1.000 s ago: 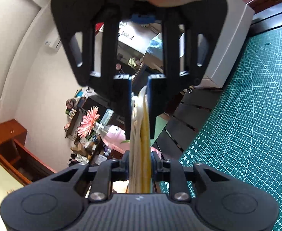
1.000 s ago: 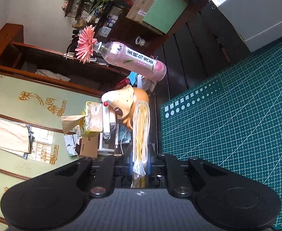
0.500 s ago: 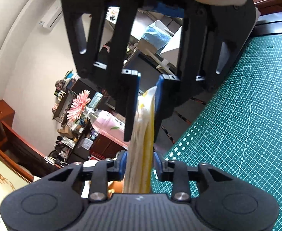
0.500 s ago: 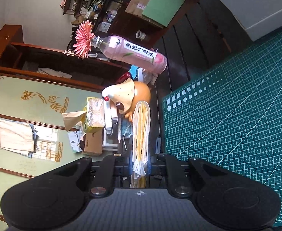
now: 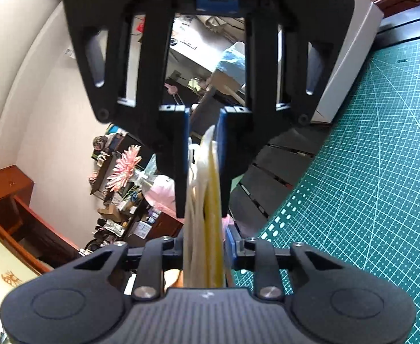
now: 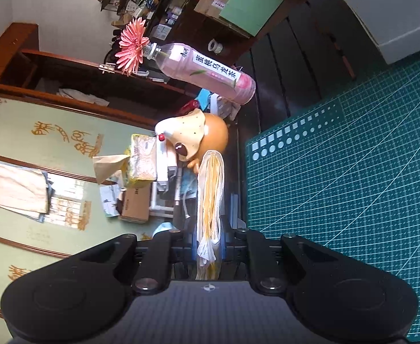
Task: Fold shopping bag
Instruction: 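Grasp the strip's upper end with the right tool while the left tool holds its base, then open the right tool and withdraw it from the upright strip, then pick up the black elastic band from the mat with the right tool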
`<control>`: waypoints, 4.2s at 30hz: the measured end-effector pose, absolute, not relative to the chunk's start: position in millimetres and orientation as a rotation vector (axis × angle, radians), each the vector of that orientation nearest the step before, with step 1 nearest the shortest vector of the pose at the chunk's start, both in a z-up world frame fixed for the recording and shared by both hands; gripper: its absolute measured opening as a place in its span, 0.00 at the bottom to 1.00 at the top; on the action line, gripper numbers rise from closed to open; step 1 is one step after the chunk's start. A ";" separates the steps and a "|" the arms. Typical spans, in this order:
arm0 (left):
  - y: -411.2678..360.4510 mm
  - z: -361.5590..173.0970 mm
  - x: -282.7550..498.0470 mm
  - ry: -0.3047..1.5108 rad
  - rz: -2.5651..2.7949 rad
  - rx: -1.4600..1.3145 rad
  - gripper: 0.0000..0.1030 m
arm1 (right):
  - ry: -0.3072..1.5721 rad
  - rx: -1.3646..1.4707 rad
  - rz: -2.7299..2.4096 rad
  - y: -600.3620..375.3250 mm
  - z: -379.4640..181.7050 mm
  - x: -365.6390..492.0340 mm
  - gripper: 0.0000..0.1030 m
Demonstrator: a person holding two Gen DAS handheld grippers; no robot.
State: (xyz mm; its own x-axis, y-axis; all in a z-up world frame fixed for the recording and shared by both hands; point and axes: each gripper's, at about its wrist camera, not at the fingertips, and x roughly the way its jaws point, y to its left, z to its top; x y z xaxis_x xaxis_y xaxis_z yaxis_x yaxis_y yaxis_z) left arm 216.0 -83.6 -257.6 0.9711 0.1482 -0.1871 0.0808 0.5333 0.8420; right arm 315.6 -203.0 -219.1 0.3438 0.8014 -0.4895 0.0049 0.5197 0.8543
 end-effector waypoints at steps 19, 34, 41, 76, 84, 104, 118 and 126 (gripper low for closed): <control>-91.3 -265.7 201.8 0.317 -0.111 1.114 0.46 | 1.144 0.913 0.585 -204.6 -226.8 317.8 0.14; -117.5 -246.3 180.9 0.329 -0.085 0.975 0.50 | 1.124 0.923 0.606 -204.3 -227.2 315.5 0.14; -122.1 -232.3 188.7 0.389 -0.057 0.890 0.21 | 1.096 0.865 0.595 -199.8 -222.3 309.8 0.14; -86.6 -239.8 230.7 0.372 -0.045 0.776 0.11 | 1.012 0.916 0.589 -208.3 -216.1 315.0 0.28; -77.7 -241.3 238.2 0.362 -0.021 0.778 0.11 | 0.811 0.650 0.490 -241.0 -172.0 305.1 0.63; -6.2 -204.9 254.3 0.473 -0.257 0.290 0.12 | 0.291 0.021 0.290 -251.5 -129.0 257.4 0.82; 2.0 -206.1 272.3 0.614 -0.300 0.160 0.12 | 1.035 -0.181 0.352 -331.0 -172.8 252.1 0.05; -4.9 -211.9 263.4 0.613 -0.297 0.193 0.13 | 1.186 -0.331 0.408 -319.3 -232.0 243.4 0.07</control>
State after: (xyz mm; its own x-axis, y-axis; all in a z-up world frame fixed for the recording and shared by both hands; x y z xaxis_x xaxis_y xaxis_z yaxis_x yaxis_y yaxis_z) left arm 263.4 -4.9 -211.9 0.7777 -0.2165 -0.5902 0.3298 0.9398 0.0897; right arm 243.4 -319.3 -232.0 0.3174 0.1327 -0.9390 -0.4729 0.8804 -0.0355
